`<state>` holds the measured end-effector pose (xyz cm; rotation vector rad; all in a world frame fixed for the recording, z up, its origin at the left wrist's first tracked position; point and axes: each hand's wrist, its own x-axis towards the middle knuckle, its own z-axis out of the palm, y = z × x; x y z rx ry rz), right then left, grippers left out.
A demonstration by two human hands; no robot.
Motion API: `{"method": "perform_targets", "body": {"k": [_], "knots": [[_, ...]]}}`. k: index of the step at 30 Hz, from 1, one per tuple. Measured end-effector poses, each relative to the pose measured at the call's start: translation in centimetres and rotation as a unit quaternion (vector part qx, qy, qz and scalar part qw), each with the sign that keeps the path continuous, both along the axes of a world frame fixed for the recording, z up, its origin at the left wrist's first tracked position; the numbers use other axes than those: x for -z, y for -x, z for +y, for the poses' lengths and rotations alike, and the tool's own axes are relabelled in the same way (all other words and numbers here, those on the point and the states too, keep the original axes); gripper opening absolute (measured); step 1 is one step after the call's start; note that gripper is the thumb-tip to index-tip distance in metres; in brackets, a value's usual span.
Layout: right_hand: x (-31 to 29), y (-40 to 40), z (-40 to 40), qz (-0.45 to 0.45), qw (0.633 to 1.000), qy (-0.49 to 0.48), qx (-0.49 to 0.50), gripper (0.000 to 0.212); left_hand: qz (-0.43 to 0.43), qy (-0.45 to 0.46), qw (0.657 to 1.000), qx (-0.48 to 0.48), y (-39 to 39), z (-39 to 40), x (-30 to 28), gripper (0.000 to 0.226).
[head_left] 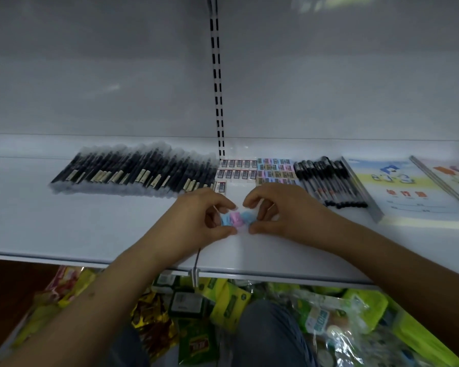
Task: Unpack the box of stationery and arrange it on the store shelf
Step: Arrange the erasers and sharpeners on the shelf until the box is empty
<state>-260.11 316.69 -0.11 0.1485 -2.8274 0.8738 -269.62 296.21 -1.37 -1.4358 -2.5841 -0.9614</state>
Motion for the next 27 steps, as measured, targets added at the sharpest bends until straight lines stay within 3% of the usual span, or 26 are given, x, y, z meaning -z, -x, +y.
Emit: {"method": "perform_targets", "body": {"k": [5, 8, 12, 17, 23, 27], "knots": [[0.5, 0.1, -0.4, 0.032, 0.999, 0.001, 0.014, 0.021, -0.024, -0.04, 0.999, 0.012, -0.3, 1.4, 0.4, 0.01], [-0.1, -0.1, 0.0, 0.013, 0.999, 0.028, 0.017, 0.011, -0.101, -0.033, 0.994, 0.011, -0.1, 1.7, -0.6, 0.005], [-1.1, 0.6, 0.8, -0.062, 0.991, 0.11, 0.039, 0.016, -0.26, 0.03, 0.965, 0.015, 1.4, 2.4, -2.5, 0.015], [-0.9, 2.2, 1.0, -0.055, 0.994, 0.053, 0.077, 0.019, -0.409, 0.009, 0.912, -0.011, 2.5, 3.6, -3.1, 0.029], [-0.3, 2.2, 0.6, -0.01, 0.996, 0.001, 0.085, 0.015, -0.37, 0.02, 0.929, -0.023, 2.6, 3.9, -3.1, 0.029], [0.1, 1.6, 0.6, 0.072, 0.992, -0.067, 0.081, 0.014, -0.253, 0.011, 0.966, -0.05, 2.6, 3.6, -2.4, 0.02]]}}
